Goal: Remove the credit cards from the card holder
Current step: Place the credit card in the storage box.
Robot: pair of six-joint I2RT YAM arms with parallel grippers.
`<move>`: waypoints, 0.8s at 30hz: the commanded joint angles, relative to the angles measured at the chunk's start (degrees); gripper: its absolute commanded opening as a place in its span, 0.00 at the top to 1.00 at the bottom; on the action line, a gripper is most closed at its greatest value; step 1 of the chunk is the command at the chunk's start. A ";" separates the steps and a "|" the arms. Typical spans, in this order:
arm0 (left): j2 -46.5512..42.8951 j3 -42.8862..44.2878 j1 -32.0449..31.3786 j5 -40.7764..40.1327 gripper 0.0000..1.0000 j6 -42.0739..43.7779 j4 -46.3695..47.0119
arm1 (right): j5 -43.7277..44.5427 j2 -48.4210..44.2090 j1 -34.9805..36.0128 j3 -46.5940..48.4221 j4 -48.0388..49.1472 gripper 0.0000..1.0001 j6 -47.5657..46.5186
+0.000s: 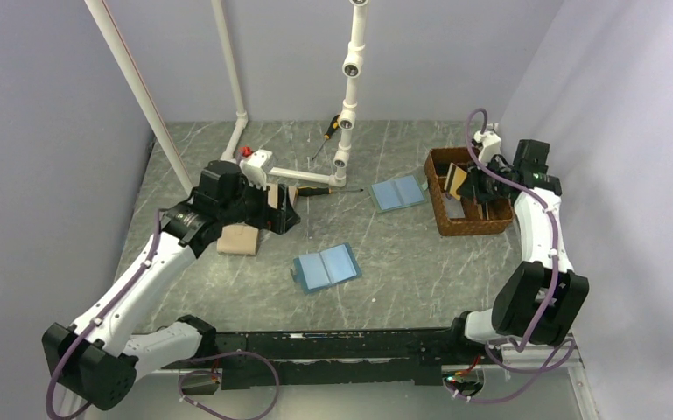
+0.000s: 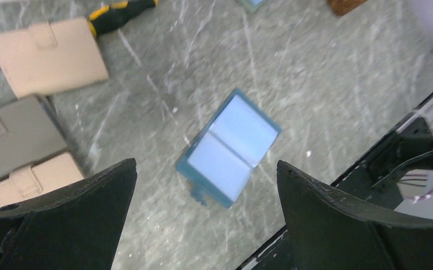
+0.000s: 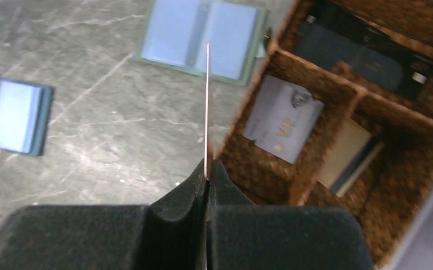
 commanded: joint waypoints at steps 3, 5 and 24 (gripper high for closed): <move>1.83 -1.27 0.20 -2.48 0.01 7.45 -1.72 | 11.94 -1.31 -3.85 -0.19 4.94 1.00 2.44; 1.19 -4.93 0.39 -4.06 0.01 9.76 2.32 | 15.12 -0.67 -4.86 -0.52 5.90 1.00 3.27; 0.48 -5.74 0.64 -5.19 0.01 11.05 1.43 | 25.86 9.96 -6.91 0.02 7.46 1.00 5.96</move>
